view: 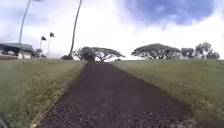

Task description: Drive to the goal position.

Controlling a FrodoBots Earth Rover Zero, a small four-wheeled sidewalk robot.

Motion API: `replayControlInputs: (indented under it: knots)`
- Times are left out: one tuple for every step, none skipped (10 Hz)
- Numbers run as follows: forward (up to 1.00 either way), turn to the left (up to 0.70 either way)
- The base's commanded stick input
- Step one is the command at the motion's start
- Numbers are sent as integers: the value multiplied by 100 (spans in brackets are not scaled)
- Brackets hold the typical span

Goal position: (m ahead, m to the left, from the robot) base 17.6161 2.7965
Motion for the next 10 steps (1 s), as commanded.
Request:
replayControlInputs:
  knots:
    - [50, 0]
    - [50, 0]
    - [50, 0]
    - [50, 0]
    - [50, 0]
    - [50, 0]
    - [50, 0]
    - [50, 0]
    - [50, 0]
    - [50, 0]
